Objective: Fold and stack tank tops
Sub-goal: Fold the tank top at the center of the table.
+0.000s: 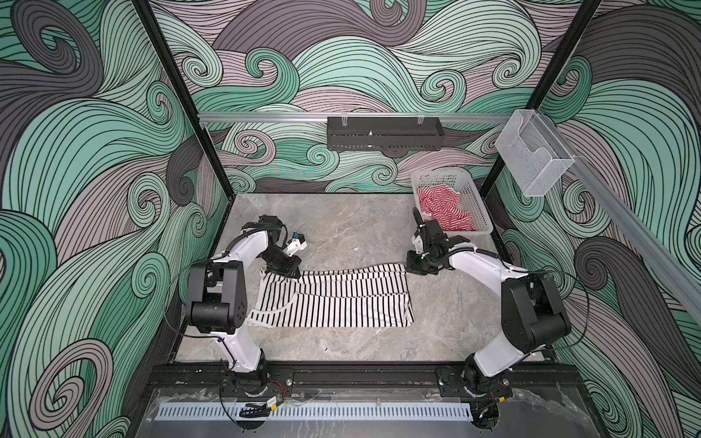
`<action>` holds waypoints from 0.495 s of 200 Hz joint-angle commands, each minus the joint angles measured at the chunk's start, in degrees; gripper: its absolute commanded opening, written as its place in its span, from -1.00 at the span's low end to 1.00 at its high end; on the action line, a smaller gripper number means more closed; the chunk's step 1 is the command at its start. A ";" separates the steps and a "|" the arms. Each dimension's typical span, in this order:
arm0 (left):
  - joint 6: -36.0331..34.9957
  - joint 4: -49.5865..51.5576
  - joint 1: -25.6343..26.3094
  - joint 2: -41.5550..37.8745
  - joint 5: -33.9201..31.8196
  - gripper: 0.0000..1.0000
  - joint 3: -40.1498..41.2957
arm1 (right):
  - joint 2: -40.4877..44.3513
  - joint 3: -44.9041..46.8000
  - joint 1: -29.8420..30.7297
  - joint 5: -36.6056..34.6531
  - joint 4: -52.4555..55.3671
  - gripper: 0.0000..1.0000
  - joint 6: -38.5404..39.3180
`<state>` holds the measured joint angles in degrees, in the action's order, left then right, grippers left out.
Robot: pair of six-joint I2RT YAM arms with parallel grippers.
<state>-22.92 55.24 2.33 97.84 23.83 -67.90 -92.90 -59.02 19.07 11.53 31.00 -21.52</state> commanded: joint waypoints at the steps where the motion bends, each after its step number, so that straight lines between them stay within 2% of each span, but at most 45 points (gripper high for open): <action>1: -1.25 -0.96 -0.39 -2.28 -1.09 -0.97 1.96 | 1.97 2.78 1.67 1.49 -1.64 -1.00 -1.62; 43: -1.21 -2.39 -0.39 -3.27 -3.12 -0.92 5.59 | 3.23 6.81 4.61 0.70 -2.68 -1.00 -3.38; 69: -0.77 -3.69 -0.38 -3.18 -5.73 -0.79 7.70 | 3.33 9.01 5.18 1.65 -3.73 -1.00 -3.97; 99: -1.14 -3.58 -0.39 -3.96 -10.06 -0.55 9.90 | 5.16 9.80 5.80 0.83 -1.62 -0.84 -3.79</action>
<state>-23.44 51.57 2.33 96.12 18.39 -59.07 -90.61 -49.91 24.32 12.62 28.12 -24.53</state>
